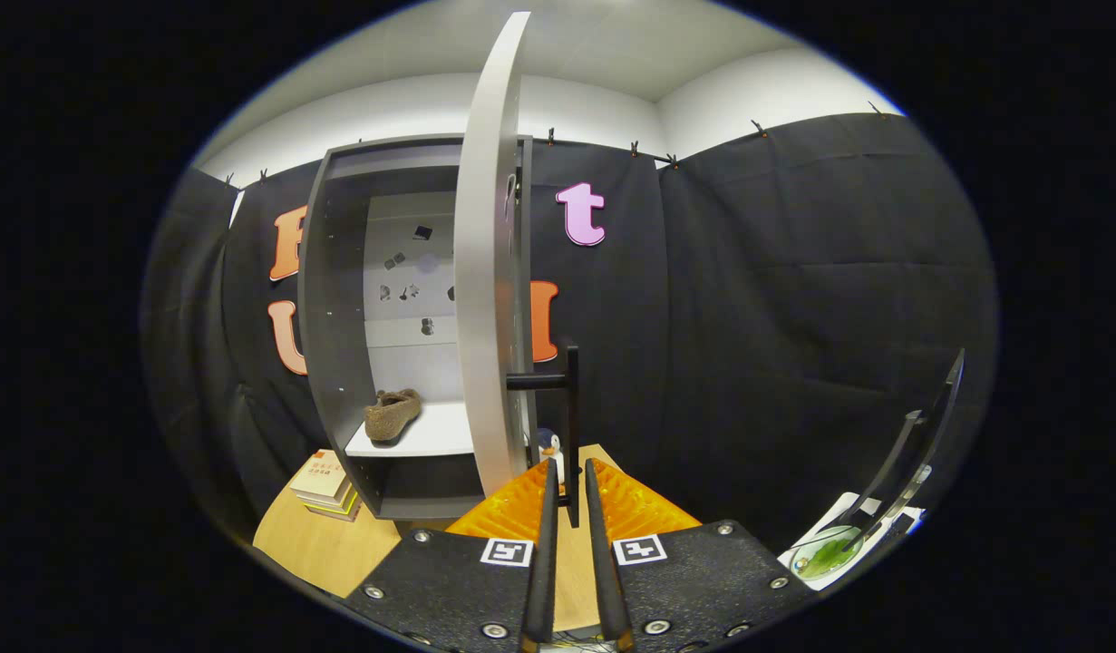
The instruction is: Open the shoe cabinet door, grab the shoes and put them into the shoe cabinet, then close the shoe cabinet door.
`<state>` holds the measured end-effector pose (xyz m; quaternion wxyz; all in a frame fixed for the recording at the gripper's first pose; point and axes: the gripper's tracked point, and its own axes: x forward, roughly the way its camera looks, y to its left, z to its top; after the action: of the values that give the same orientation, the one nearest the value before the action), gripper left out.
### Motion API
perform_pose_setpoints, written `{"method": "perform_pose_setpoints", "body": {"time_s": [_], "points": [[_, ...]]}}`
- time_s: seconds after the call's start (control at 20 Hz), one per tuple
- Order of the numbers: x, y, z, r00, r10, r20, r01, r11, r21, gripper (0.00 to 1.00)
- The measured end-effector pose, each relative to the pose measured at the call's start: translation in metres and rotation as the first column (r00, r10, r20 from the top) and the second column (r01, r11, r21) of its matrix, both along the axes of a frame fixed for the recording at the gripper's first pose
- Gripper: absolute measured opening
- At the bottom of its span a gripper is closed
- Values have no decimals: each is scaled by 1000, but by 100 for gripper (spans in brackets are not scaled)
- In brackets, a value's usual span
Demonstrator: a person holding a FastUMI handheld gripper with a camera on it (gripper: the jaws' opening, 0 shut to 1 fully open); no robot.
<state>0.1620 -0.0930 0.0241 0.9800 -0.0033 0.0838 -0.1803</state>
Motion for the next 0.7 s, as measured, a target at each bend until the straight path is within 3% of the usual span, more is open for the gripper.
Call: {"method": "perform_pose_setpoints", "body": {"time_s": [0.4,0.7], "points": [[-17,-21,1,998,-66,-7,66,998,-20,18],[-24,-15,6,999,-42,1,42,999,-6,18]]}}
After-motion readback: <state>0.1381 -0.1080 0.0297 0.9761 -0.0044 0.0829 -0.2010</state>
